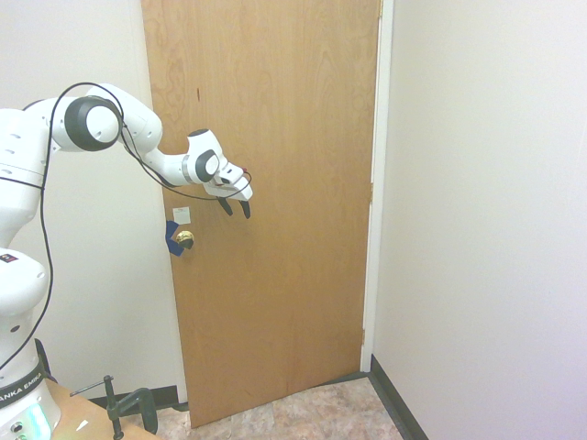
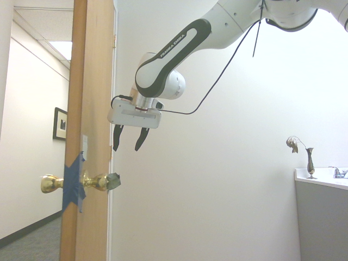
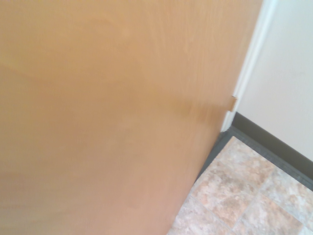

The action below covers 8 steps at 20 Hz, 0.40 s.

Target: Shut the door

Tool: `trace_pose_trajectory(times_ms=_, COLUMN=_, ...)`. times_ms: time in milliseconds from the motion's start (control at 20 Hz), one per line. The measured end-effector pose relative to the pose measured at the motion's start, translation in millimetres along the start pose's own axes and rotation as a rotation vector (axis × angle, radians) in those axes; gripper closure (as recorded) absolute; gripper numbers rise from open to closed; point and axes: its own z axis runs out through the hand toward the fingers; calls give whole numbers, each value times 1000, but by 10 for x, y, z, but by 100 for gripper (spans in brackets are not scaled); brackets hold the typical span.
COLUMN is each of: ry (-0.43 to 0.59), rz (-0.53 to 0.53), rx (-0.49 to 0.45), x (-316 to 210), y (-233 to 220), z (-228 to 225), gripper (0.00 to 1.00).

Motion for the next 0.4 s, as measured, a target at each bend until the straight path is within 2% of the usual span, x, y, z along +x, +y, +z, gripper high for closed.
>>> trace_pose_trajectory(times_ms=150, ry=-5, rz=-11, rx=-3, x=133, y=-200, z=130, gripper=0)
trace_pose_trajectory(times_ms=400, ry=-36, rz=-55, rx=1, x=151, y=-446, z=71, gripper=0)
